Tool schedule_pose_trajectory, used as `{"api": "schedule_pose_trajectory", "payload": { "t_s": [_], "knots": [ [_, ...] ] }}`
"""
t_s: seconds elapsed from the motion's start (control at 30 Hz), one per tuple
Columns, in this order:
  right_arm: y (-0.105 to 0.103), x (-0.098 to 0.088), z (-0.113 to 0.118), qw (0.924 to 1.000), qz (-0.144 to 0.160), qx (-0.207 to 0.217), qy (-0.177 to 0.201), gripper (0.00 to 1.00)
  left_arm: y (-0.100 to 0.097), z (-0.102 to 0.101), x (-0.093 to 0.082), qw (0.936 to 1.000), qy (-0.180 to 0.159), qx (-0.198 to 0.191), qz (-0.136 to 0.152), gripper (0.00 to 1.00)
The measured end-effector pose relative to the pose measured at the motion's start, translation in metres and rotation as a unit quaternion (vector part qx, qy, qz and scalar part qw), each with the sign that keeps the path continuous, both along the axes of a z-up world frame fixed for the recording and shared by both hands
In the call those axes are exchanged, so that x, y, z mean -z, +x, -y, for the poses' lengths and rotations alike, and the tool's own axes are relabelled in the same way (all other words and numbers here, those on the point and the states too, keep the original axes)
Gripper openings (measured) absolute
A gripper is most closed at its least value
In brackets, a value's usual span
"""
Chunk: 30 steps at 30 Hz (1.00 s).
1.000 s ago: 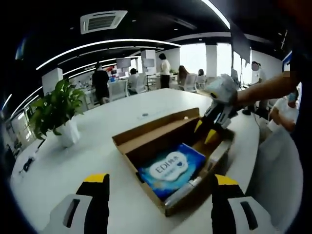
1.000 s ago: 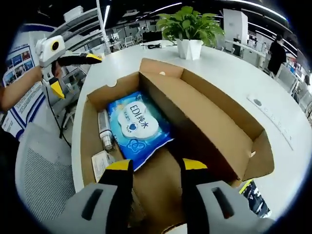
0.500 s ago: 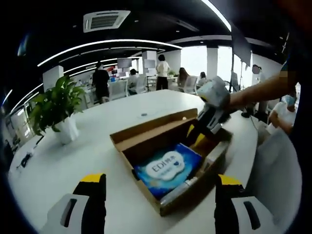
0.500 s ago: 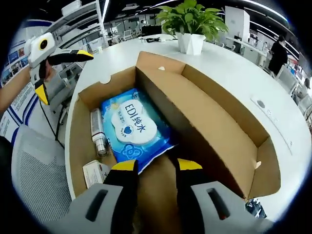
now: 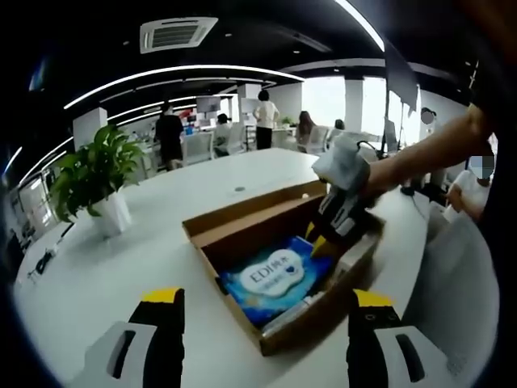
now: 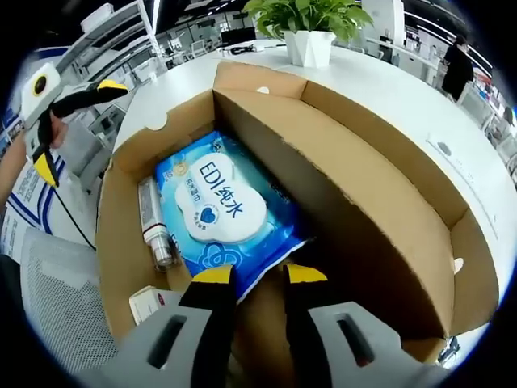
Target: Operate the shoe box by opening the lid, removing the specified soft item, and placing it in the target area until the item is outside and the box remains undamaged.
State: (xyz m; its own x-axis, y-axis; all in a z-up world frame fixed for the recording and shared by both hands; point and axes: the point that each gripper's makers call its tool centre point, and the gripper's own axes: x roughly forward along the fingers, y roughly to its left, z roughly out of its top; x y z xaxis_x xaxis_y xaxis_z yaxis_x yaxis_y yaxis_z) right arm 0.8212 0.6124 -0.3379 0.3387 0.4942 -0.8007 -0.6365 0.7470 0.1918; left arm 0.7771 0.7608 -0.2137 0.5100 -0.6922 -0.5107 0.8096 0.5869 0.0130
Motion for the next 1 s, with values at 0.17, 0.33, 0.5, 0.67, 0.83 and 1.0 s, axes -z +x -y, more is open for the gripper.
{"api": "schedule_pose_trajectory", "payload": {
  "t_s": [0.17,0.33,0.5,0.67,0.83,1.0],
  "knots": [
    [-0.004,-0.001,-0.004,1.0,-0.004,0.002,0.0,0.12,0.001,-0.001,0.0,1.0,-0.004,-0.006,0.0,0.76],
    [-0.008,-0.004,-0.006,1.0,-0.002,-0.003,-0.003,0.06,0.002,-0.003,0.001,0.9999,0.004,-0.013,-0.003,0.67],
    [-0.007,-0.006,0.0,0.9998,0.0,0.017,-0.013,0.01,-0.002,0.001,0.007,0.9997,0.005,-0.013,-0.021,0.63],
    [-0.008,-0.008,0.011,0.999,-0.002,0.041,-0.018,0.0,-0.005,0.009,0.007,0.9996,0.007,-0.01,-0.025,0.63],
    [-0.008,-0.009,0.018,0.9984,-0.001,0.054,-0.018,0.0,-0.003,0.013,0.004,0.9997,0.011,-0.005,-0.021,0.61],
    [-0.008,-0.014,0.024,0.9979,0.004,0.063,-0.016,0.0,0.001,0.016,0.006,0.9997,0.009,-0.002,-0.023,0.6]
  ]
}}
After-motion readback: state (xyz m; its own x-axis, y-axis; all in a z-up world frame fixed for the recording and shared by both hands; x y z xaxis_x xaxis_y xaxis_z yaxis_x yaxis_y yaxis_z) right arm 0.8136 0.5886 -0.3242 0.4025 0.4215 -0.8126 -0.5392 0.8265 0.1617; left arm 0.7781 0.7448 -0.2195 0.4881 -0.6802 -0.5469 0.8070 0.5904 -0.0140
